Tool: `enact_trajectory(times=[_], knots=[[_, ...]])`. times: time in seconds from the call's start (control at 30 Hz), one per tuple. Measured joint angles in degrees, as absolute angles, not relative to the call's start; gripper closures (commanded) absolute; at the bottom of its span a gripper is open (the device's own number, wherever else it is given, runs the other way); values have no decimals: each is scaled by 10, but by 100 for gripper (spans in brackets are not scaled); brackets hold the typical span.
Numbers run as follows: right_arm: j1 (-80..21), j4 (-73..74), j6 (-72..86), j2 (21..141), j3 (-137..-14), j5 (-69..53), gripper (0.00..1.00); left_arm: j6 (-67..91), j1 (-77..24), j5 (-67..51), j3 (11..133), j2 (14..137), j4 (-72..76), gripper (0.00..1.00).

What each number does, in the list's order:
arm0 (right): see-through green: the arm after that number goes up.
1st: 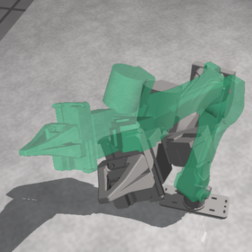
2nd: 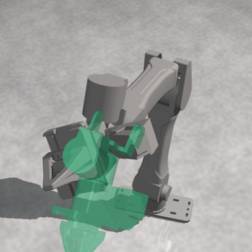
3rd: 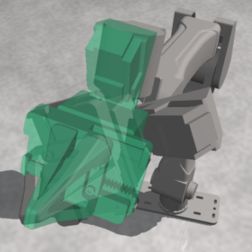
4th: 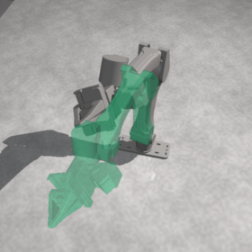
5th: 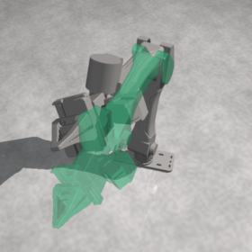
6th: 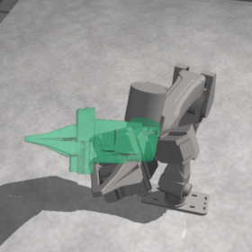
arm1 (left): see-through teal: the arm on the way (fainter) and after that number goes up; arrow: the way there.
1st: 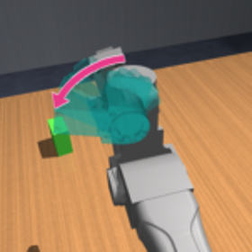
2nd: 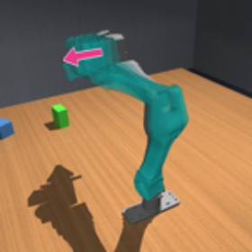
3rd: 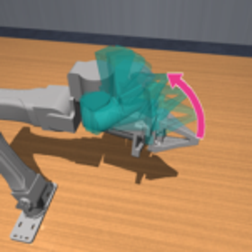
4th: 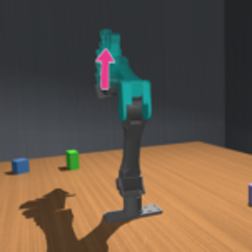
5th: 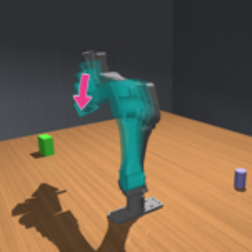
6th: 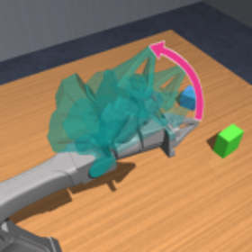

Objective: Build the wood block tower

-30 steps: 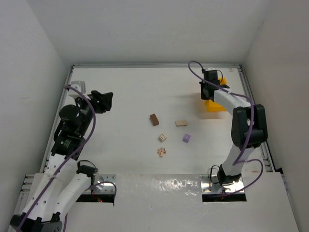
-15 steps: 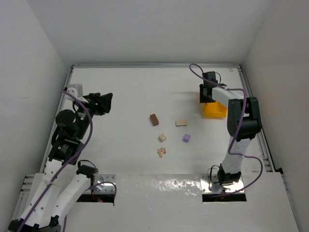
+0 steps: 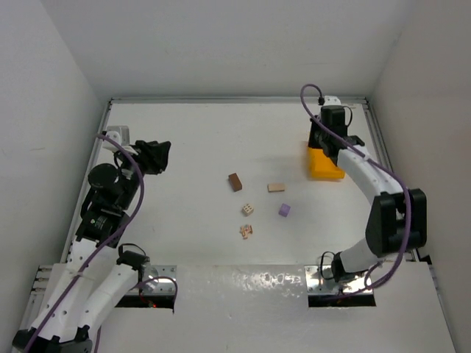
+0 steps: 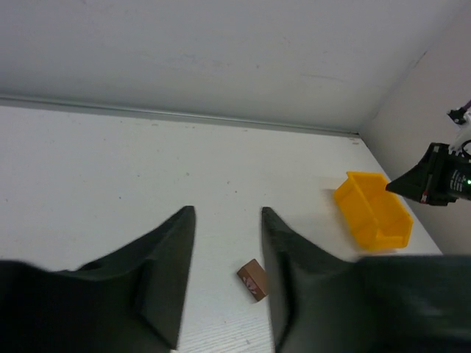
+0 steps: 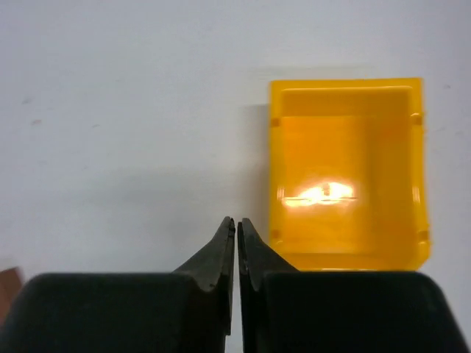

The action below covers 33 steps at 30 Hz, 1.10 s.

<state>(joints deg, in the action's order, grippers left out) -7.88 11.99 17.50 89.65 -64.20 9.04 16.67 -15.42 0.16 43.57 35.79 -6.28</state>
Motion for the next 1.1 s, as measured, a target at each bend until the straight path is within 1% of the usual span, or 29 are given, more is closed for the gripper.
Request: enact_trajectory(times=[0.03, 0.07, 0.1, 0.13, 0.23, 0.4, 0.5, 0.63, 0.67, 0.7, 0.77, 0.83, 0.87, 0.97, 1.0, 1.1], knots=[[-93, 110, 180, 876, -626, 86, 100, 167, -154, 3, 436, 358, -63, 84], [-124, 102, 181, 854, -605, 79, 100, 170, -154, 5, 436, 358, -63, 95], [-134, 102, 181, 851, -600, 76, 100, 168, -154, 7, 436, 358, -63, 95], [-167, 93, 182, 842, -583, 70, 100, 166, -154, 8, 436, 359, -63, 100], [-247, 91, 182, 831, -539, 42, 100, 167, -154, 13, 436, 363, -63, 100], [-325, 91, 180, 808, -471, -2, 100, 168, -154, 14, 436, 367, -63, 100], [-374, 94, 167, 813, -464, -9, 92, 168, -154, 15, 436, 368, -63, 99], [-425, 91, 150, 830, -466, -5, 93, 168, -154, 17, 436, 368, -63, 98], [-428, 90, 149, 833, -466, -3, 89, 170, -154, 19, 436, 370, -63, 96], [-428, 90, 150, 834, -466, -1, 86, 171, -154, 21, 436, 372, -63, 92], [-426, 86, 150, 834, -466, 5, 84, 178, -154, 24, 436, 380, -63, 88], [-425, 72, 154, 834, -464, 12, 79, 196, -154, 29, 436, 387, -65, 79], [-425, 62, 156, 833, -462, 14, 72, 205, -153, 32, 436, 390, -66, 63], [-425, 45, 160, 826, -446, 16, 68, 235, -151, 47, 436, 397, -76, 36], [-425, 45, 160, 825, -442, 16, 68, 245, -150, 53, 436, 396, -80, 34], [-425, 46, 160, 820, -430, 28, 67, 275, -147, 70, 436, 392, -82, 31]])
